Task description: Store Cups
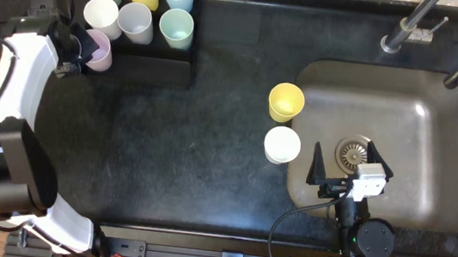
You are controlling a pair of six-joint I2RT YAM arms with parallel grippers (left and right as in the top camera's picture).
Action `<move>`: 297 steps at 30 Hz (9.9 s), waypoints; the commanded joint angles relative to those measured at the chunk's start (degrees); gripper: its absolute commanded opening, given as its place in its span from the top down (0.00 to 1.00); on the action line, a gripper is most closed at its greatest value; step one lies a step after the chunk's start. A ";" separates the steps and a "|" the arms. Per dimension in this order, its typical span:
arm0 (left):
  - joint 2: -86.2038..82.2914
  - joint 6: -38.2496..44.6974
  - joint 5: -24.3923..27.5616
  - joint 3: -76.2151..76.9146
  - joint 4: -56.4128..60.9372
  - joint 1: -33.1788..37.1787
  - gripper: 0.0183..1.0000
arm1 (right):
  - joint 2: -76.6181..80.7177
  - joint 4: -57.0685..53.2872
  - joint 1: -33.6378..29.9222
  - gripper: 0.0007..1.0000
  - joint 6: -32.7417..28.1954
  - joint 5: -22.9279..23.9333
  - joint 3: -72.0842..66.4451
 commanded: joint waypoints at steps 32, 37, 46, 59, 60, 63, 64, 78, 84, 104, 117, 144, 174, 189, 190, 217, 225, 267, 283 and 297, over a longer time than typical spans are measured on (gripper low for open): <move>-13.40 -0.48 0.20 25.92 -20.92 -27.71 0.00 | -0.63 0.31 -0.22 0.01 0.35 0.02 -0.76; -1.27 -0.68 0.79 39.78 -32.33 -39.34 0.00 | -0.63 0.31 -0.22 0.00 0.35 0.02 -0.76; 15.85 -1.95 8.52 50.23 -37.05 -49.88 0.00 | -0.63 0.28 -0.22 0.00 0.35 0.02 -0.76; 27.12 -1.92 10.23 50.25 -34.03 -51.63 0.04 | -0.63 0.31 -0.22 0.00 0.35 0.02 -0.76; 27.63 -1.92 10.29 50.25 -33.73 -51.65 0.07 | -0.63 0.31 -0.22 0.00 0.35 0.02 -0.76; 28.76 -1.92 10.45 50.25 -33.24 -51.74 0.14 | -0.63 0.31 -0.22 0.00 0.35 0.02 -0.76; 28.96 -1.92 10.51 50.25 -33.24 -51.74 0.16 | -0.63 0.31 -0.22 0.00 0.35 0.02 -0.76; 31.85 -1.92 12.11 50.25 -32.04 -51.91 0.50 | -0.63 0.31 -0.22 0.00 0.35 0.02 -0.76; 32.30 -1.95 12.37 50.25 -31.10 -52.17 0.71 | -0.63 0.31 -0.22 0.00 0.35 0.02 -0.76; 18.47 -11.52 -3.26 50.40 -34.84 -47.80 0.98 | -0.63 0.31 -0.22 0.00 0.35 0.02 -0.76; -1.36 -20.90 -11.67 42.88 -39.74 -26.14 0.98 | -0.63 0.31 -0.22 0.00 0.35 0.02 -0.76; -5.20 -26.16 -2.45 4.90 -12.83 -15.65 0.98 | -0.63 0.31 -0.22 0.01 0.35 0.02 -0.76; 3.34 -30.47 -6.51 4.90 -9.99 -15.52 0.98 | -0.63 0.31 -0.22 0.00 0.35 0.02 -0.76; 4.74 -30.42 -6.69 4.90 -10.01 -14.95 0.87 | -0.63 0.31 -0.22 0.00 0.35 0.02 -0.76; 4.74 -30.42 -6.56 4.90 -10.01 -14.95 0.86 | -0.63 0.31 -0.22 0.00 0.35 0.02 -0.76; -40.65 31.82 -3.04 -3.37 26.43 -14.53 0.00 | -0.63 0.31 -0.22 0.00 0.35 0.02 -0.76; -63.80 33.31 4.15 -35.08 49.07 -11.19 0.00 | -0.63 0.31 -0.22 0.00 0.35 0.02 -0.76; -104.10 33.09 7.13 -79.73 39.45 -16.48 0.00 | -0.63 0.31 -0.22 0.00 0.35 0.02 -0.76; -104.10 33.09 7.13 -79.73 39.45 -16.48 0.00 | -0.63 0.31 -0.22 0.00 0.35 0.02 -0.76; -104.10 33.09 7.13 -79.73 39.45 -16.48 0.00 | -0.63 0.76 -0.22 0.00 -0.31 1.33 -0.76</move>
